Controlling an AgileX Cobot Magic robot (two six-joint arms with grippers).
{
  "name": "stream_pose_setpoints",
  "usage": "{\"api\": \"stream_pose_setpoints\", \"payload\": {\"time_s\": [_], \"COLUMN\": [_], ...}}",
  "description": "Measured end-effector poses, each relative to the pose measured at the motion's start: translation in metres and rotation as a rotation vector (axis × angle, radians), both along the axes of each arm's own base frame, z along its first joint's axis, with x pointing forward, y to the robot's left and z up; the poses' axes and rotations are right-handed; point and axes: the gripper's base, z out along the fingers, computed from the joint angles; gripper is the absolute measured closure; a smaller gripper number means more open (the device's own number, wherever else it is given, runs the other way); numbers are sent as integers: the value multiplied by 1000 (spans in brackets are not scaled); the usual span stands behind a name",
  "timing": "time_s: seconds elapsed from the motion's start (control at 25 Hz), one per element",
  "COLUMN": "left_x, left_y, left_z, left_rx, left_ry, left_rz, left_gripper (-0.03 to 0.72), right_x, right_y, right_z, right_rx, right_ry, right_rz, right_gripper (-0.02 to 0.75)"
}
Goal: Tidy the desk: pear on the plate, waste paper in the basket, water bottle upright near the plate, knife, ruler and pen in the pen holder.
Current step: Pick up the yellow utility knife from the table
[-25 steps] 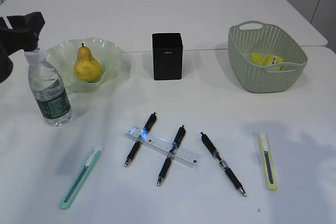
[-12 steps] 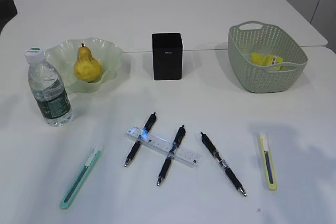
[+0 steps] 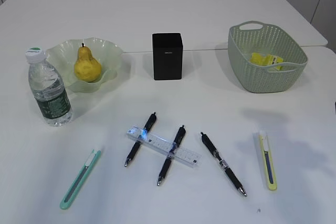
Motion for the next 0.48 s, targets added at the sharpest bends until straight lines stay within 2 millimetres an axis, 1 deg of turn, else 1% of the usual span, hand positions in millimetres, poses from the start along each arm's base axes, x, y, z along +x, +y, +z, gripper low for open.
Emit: {"api": "stream_pose_setpoints", "payload": {"time_s": [0.08, 0.2, 0.28, 0.48], "left_x": [-4, -10, -16, -32], "left_y": [0, 2, 3, 7], "left_z": [12, 22, 25, 32], "left_rx": [12, 57, 89, 129], "left_ry": [48, 158, 246, 454], "left_rz": [-6, -12, -12, -12], "left_gripper": [95, 95, 103, 141], "right_x": [8, 18, 23, 29], "right_y": [1, 3, 4, 7], "right_z": [-6, -18, -27, -38], "right_rx": [10, 40, 58, 90], "right_ry": [52, 128, 170, 216], "right_rz": [-6, -16, -22, -33], "right_gripper": [227, 227, 227, 227]}}
